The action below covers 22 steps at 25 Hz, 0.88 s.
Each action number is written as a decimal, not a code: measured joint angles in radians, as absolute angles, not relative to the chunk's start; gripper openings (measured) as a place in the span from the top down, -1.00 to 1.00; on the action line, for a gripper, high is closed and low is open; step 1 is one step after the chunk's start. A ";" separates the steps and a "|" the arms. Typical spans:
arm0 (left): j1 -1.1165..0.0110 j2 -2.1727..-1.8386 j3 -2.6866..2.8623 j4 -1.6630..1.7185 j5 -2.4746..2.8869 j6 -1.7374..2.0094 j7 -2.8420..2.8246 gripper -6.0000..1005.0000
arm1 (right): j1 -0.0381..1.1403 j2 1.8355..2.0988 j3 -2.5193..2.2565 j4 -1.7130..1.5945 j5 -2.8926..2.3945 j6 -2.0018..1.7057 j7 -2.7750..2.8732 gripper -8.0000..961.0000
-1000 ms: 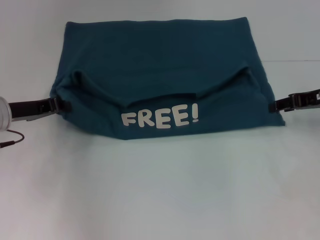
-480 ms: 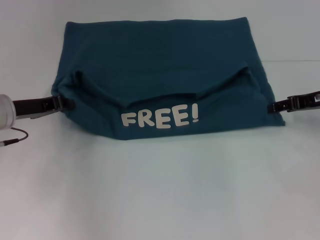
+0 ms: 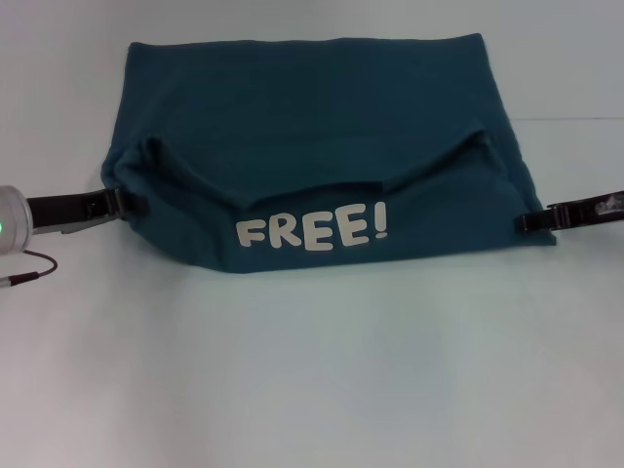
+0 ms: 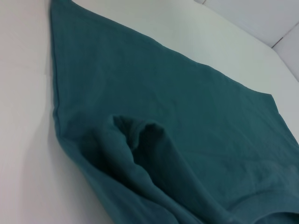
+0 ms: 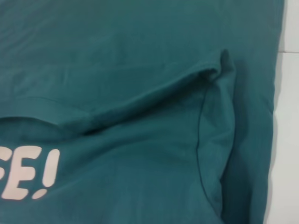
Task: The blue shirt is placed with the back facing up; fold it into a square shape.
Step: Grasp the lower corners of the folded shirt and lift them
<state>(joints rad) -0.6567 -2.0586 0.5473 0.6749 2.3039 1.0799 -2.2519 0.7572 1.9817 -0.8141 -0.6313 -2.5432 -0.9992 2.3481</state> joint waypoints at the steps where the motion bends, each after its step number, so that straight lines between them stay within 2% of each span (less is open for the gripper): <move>1: -0.657 -2.059 0.547 0.675 2.304 1.080 -2.252 0.93 | 0.757 1.986 -0.814 -0.630 -2.550 -0.990 2.350 -0.38; 11: -0.657 -2.060 0.548 0.675 2.299 1.079 -2.252 0.93 | 0.762 1.994 -0.807 -0.580 -2.552 -0.940 2.373 -0.31; 16: -0.657 -2.060 0.549 0.675 2.298 1.078 -2.252 0.93 | 0.761 1.994 -0.803 -0.583 -2.549 -0.947 2.384 0.08; 21: -0.655 -2.060 0.547 0.675 2.298 1.082 -2.252 0.93 | 0.760 1.994 -0.802 -0.587 -2.548 -0.954 2.394 0.61; 22: -0.654 -2.060 0.547 0.675 2.298 1.083 -2.252 0.93 | 0.760 1.994 -0.802 -0.587 -2.548 -0.954 2.394 0.64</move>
<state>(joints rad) -0.6543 -2.0602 0.5471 0.6751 2.2979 1.0827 -2.2519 0.7602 1.9937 -0.8021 -0.5873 -2.5478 -0.9535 2.3938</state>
